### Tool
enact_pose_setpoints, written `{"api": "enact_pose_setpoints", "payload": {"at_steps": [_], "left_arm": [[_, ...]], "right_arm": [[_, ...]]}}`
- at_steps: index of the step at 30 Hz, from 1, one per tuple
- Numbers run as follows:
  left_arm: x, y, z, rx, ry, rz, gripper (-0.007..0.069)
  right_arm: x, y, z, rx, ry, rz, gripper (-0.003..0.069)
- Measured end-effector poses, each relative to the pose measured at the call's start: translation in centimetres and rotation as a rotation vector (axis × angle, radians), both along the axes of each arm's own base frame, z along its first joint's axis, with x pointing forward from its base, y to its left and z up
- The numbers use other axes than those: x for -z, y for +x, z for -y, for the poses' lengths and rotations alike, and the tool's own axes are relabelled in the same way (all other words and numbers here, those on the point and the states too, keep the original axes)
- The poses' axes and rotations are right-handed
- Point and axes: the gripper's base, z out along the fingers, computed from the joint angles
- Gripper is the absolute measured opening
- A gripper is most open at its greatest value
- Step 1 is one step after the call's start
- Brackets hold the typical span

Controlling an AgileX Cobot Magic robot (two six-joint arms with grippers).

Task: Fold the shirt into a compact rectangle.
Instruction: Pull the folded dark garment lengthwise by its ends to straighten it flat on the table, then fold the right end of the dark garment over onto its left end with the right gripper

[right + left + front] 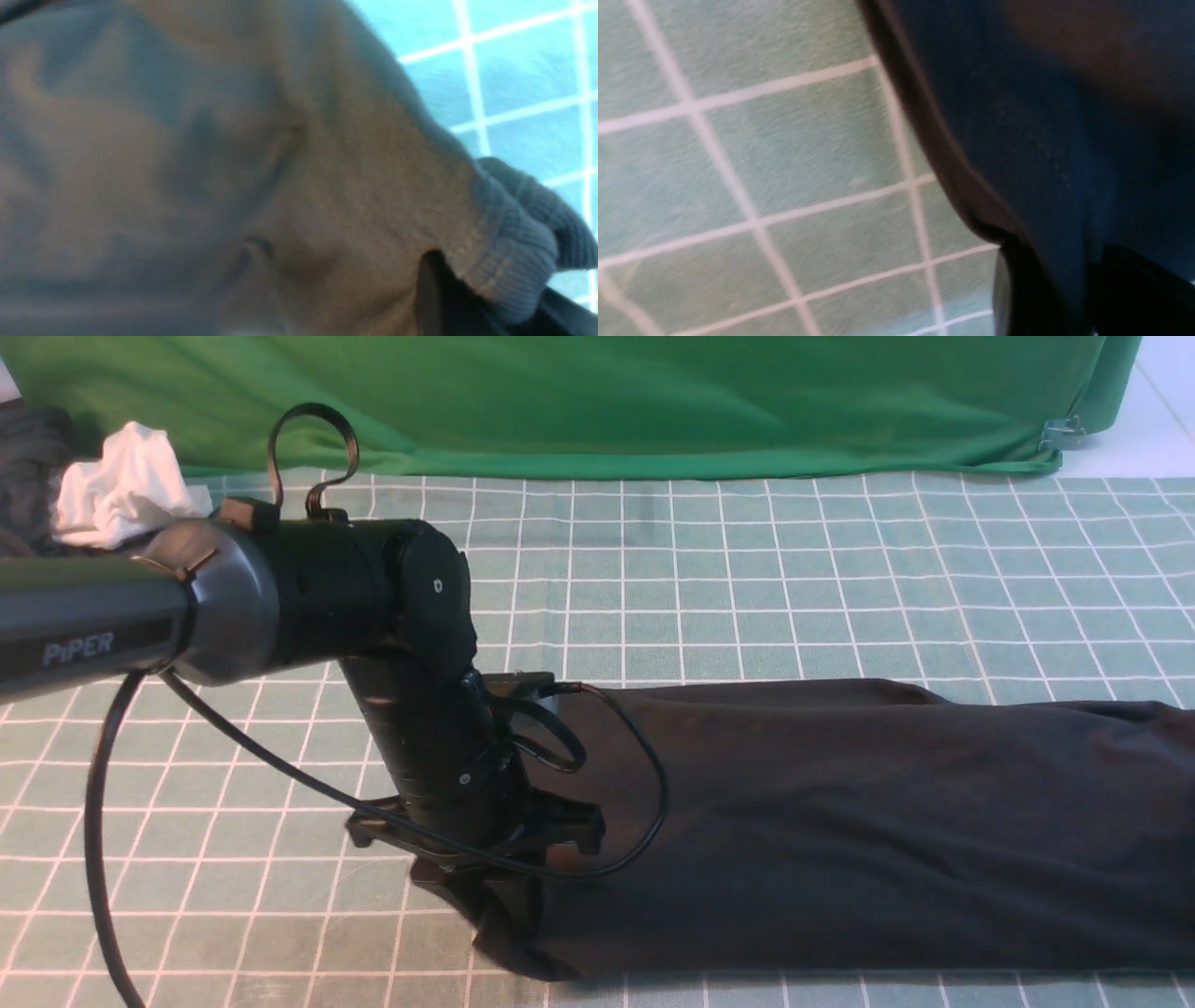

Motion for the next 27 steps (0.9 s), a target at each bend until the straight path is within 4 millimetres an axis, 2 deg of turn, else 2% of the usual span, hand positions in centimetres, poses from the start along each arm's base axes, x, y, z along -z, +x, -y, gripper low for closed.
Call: {"api": "enact_pose_setpoints", "payload": {"at_steps": [4,6,7,9,11,13,14,16,18,23,24,25,27], "left_arm": [[-1.7,0.3,-0.7,0.065,0.071,0.032,0.0372],[-2.3,0.6,-0.7,0.074,0.078,0.055,0.0418],[-3.1,1.0,-0.8,0.085,0.087,0.090,0.0472],[-3.8,1.5,-0.8,0.099,0.103,0.128,0.0525],[-4.7,2.2,-0.9,0.115,0.132,0.175,0.0554],[-5.2,2.6,-1.0,0.124,0.148,0.206,0.0559],[-6.0,3.3,-1.3,0.119,0.158,0.241,0.0555],[-7.1,4.2,-1.8,0.088,0.139,0.278,0.0522],[-8.1,5.1,-2.6,0.045,0.087,0.299,0.0454],[-10.5,7.4,-5.9,-0.093,-0.109,0.334,0.0159],[-10.7,7.6,-6.4,-0.113,-0.121,0.336,0.0134],[-11.0,8.0,-7.5,-0.149,-0.158,0.343,0.0069],[-11.2,8.3,-8.8,-0.184,-0.188,0.348,0.0028]], "right_arm": [[-1.5,1.7,-2.3,-0.029,-0.013,0.043,0.0055],[-1.9,2.2,-3.2,-0.044,-0.015,0.056,0.0055],[-2.3,2.7,-4.9,-0.080,-0.011,0.074,0.0055],[-2.8,3.0,-6.8,-0.119,-0.004,0.088,0.0055],[-3.4,3.1,-9.2,-0.164,0.004,0.104,0.0055],[-3.7,3.1,-10.6,-0.183,0.009,0.113,0.0055],[-4.2,3.0,-12.4,-0.198,0.019,0.125,0.0055],[-4.8,2.6,-14.9,-0.222,0.033,0.138,0.0055],[-5.2,2.2,-17.4,-0.268,0.043,0.146,0.0055],[-5.4,0.7,-24.7,-0.382,0.086,0.169,0.0055],[-5.4,0.6,-25.3,-0.389,0.091,0.176,0.0055],[-5.5,0.1,-27.3,-0.413,0.111,0.210,0.0055],[-5.6,-0.7,-30.0,-0.444,0.142,0.254,0.0055]]}}
